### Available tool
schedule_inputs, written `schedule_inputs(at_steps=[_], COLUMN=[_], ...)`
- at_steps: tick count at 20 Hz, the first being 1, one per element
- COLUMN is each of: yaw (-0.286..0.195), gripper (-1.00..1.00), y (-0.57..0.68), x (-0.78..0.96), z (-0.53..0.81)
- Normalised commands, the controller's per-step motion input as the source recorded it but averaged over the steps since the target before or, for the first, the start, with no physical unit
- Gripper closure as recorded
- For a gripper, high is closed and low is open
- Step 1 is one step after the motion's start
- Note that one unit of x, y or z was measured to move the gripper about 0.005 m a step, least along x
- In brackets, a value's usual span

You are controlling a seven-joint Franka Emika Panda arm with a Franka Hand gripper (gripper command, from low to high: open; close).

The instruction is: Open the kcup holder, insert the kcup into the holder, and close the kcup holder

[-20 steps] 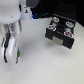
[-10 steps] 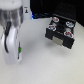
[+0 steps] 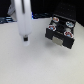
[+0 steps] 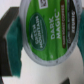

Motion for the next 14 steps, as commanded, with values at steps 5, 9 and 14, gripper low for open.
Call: schedule_inputs(at_steps=[5,9,14], yaw=[0.021,0.018,0.011], gripper=[1.00,1.00,1.00], y=[0.65,0.67,0.69], x=[0.06,0.03,0.03], z=[0.60,0.48,0.44])
